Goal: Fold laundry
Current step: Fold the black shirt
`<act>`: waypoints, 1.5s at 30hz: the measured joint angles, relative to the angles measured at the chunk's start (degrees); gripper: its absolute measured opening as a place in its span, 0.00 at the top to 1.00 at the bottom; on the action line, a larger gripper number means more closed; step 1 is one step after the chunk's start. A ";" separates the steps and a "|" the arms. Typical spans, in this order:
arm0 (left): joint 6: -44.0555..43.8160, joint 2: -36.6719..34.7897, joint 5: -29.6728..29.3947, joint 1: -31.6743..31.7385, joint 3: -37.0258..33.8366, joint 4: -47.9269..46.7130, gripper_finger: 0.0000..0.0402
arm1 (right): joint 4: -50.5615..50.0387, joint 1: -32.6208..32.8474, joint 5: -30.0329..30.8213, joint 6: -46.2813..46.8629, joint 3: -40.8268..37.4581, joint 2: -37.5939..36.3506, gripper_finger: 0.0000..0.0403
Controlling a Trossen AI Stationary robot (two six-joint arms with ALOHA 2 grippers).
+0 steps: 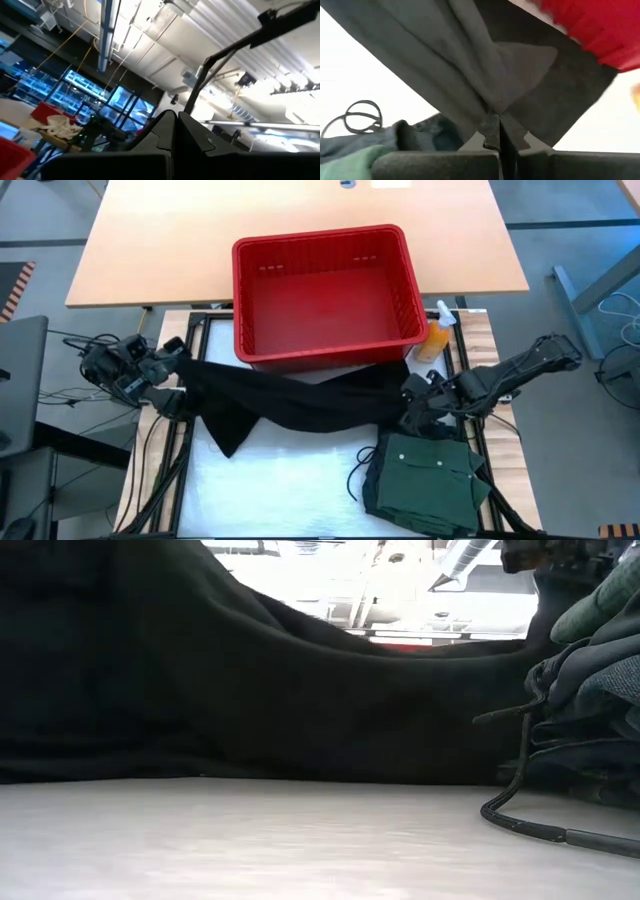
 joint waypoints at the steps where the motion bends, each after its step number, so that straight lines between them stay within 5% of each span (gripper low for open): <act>1: 0.71 -0.02 0.00 0.02 0.00 -0.45 1.00 | 0.84 0.34 -0.13 0.01 0.00 0.12 0.96; 6: 2.09 -0.01 -1.46 0.00 0.02 -5.46 1.00 | 3.54 2.21 -0.84 2.04 0.00 1.49 0.96; 12: -6.09 2.49 -4.49 0.00 0.02 -10.97 1.00 | 6.18 5.17 -3.11 4.46 0.00 3.08 0.96; 19: 4.72 8.99 5.26 0.00 0.86 21.94 1.00 | 6.36 5.14 -4.93 1.56 4.00 1.54 0.96; 22: 8.66 10.55 6.68 0.01 3.45 25.90 1.00 | 6.27 3.37 -2.60 -1.68 8.32 0.42 0.96; 26: 9.04 13.46 6.82 0.02 7.71 25.88 1.00 | 9.79 0.70 -0.66 -8.10 16.00 -0.35 0.96; 31: 5.85 20.14 15.22 0.00 12.18 25.92 1.00 | 19.35 0.87 -4.46 -17.93 25.70 0.46 0.96; 37: -3.52 32.69 23.52 0.00 18.71 24.20 1.00 | 18.07 5.45 -9.25 -23.69 36.19 3.31 0.96; 41: -3.55 41.16 25.68 0.03 26.89 18.84 1.00 | 16.95 6.69 -7.61 -30.03 40.72 4.32 0.96; 45: 6.12 45.49 24.30 0.81 38.97 4.33 1.00 | 15.32 3.93 -0.79 -38.09 43.08 4.22 0.96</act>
